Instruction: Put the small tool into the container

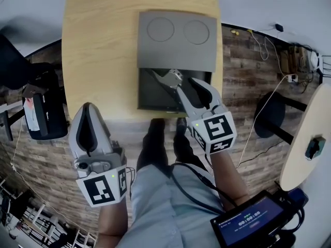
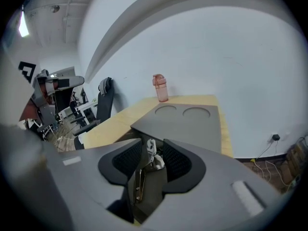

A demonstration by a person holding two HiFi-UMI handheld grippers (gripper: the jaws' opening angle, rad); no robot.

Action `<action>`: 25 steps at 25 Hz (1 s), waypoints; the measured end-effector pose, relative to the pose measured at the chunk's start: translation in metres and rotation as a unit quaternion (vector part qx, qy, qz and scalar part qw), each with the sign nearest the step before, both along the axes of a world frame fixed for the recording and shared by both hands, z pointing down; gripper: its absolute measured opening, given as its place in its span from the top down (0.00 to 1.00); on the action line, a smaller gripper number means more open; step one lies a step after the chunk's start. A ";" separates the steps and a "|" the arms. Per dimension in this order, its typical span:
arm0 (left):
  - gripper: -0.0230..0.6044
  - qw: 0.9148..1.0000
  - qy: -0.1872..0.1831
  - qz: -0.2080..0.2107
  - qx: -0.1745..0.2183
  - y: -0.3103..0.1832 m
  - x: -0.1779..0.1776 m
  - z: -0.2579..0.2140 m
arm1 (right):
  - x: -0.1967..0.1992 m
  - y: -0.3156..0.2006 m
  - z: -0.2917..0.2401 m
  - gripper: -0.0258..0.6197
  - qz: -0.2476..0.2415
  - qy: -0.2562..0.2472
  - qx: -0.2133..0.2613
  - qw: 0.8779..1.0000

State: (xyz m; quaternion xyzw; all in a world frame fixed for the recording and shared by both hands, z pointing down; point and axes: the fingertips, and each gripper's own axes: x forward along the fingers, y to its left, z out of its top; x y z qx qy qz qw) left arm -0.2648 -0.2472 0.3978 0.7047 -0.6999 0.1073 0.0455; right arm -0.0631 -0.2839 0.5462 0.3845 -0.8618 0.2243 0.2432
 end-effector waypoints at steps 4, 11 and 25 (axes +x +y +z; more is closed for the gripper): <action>0.95 0.999 0.002 0.012 0.034 0.010 0.020 -0.039 | 0.009 0.007 -0.052 0.76 0.007 -0.018 0.044 0.999; 0.95 0.993 0.008 0.039 0.110 0.027 0.069 -0.115 | 0.025 0.023 -0.179 0.83 0.010 -0.062 0.174 0.983; 0.95 0.981 -0.012 0.058 0.185 0.054 0.127 -0.200 | 0.076 0.067 -0.320 0.96 0.039 -0.093 0.333 0.938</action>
